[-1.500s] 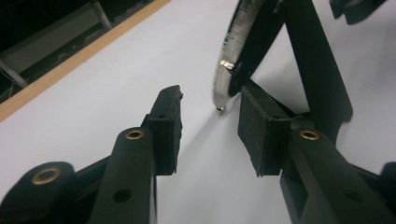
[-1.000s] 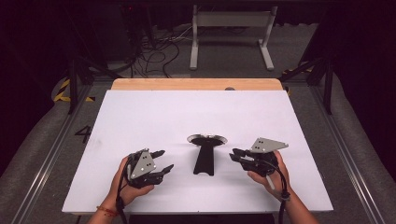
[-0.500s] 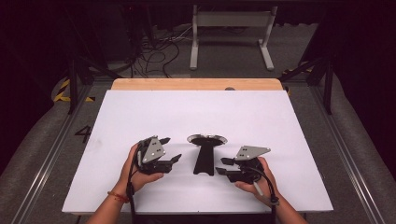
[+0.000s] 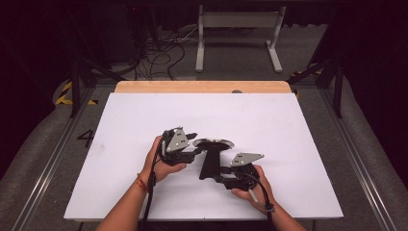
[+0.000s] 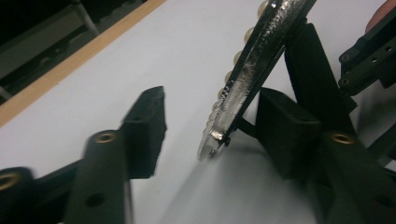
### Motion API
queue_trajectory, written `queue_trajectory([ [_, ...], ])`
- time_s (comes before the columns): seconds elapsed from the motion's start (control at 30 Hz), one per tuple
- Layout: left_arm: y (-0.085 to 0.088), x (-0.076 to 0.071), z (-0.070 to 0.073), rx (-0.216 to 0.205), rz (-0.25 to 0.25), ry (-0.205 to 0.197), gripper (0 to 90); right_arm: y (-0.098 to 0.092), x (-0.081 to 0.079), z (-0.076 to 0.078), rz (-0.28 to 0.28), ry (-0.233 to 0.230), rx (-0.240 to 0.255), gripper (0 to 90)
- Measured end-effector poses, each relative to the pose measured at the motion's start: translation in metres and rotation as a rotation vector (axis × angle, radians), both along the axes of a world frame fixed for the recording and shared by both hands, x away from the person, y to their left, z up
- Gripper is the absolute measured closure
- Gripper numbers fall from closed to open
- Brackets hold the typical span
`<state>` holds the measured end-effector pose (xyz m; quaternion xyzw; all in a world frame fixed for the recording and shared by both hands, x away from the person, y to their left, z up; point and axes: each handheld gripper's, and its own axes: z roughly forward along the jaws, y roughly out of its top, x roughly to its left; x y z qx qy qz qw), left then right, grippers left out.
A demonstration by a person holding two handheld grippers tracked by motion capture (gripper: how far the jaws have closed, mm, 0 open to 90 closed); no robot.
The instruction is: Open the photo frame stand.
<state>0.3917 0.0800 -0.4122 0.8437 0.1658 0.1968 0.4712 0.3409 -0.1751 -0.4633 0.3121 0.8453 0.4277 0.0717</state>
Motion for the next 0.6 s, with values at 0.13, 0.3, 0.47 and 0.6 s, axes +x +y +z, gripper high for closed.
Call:
queue_trajectory([
  [0.13, -0.004, -0.002, -0.003, 0.014, -0.016, -0.010, 63.6, 0.003, -0.004, 0.000, 0.021, 0.011, 0.028, 67.7],
  [0.3, -0.002, -0.004, -0.003, 0.030, -0.011, -0.014, 65.2, 0.001, -0.002, 0.000, 0.010, 0.023, 0.033, 75.3],
  [0.47, -0.001, -0.008, -0.002, 0.069, -0.002, -0.019, 68.0, -0.005, 0.001, 0.001, 0.025, 0.050, 0.048, 76.6],
  [0.6, -0.002, -0.011, -0.002, 0.091, 0.003, -0.035, 71.1, -0.012, 0.000, 0.003, 0.021, 0.038, 0.041, 76.7],
])
